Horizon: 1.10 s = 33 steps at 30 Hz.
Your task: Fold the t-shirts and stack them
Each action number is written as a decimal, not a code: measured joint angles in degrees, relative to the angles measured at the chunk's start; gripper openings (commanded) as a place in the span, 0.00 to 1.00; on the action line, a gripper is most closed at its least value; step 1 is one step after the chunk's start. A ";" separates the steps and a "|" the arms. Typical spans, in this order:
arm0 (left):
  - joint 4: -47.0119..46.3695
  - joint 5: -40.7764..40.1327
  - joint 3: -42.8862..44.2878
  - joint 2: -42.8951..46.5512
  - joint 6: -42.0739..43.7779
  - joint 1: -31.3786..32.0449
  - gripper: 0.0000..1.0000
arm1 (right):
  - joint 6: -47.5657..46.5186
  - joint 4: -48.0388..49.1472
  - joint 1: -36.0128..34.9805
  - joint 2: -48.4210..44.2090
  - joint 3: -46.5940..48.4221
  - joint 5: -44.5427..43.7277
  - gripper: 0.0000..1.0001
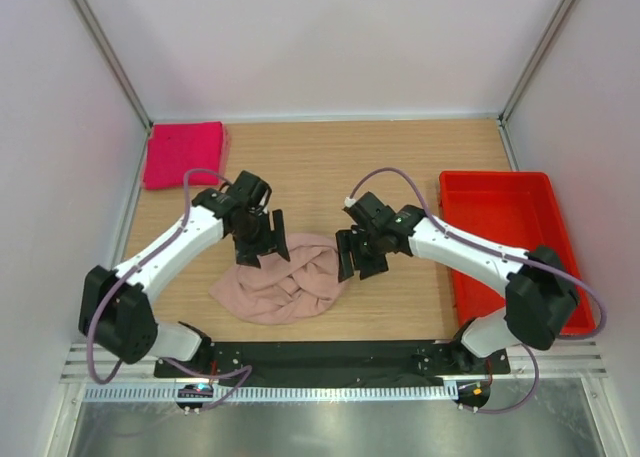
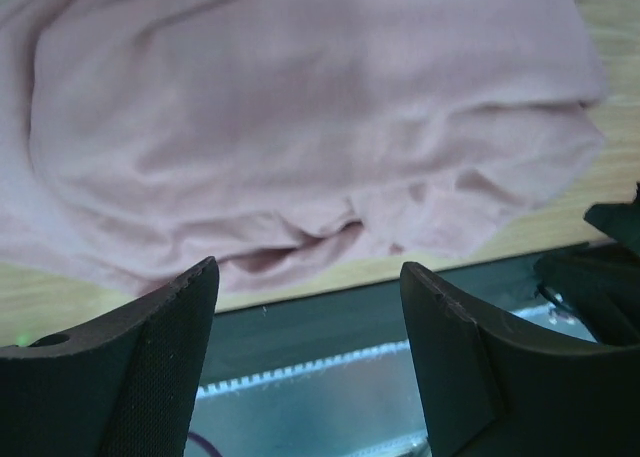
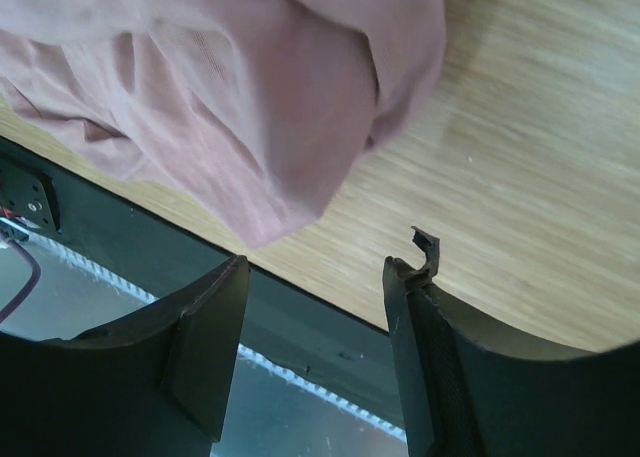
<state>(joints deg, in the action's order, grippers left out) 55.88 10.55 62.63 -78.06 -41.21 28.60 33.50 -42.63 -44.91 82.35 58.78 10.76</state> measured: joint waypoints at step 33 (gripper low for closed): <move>-1.42 -10.43 12.90 -3.82 11.19 -0.22 0.00 | -4.61 -2.40 4.35 10.10 16.11 0.92 0.01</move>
<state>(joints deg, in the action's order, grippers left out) 54.46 0.12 75.53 -81.89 -30.02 28.38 28.88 -45.04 -40.56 92.44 74.89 11.68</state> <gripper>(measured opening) 0.009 0.050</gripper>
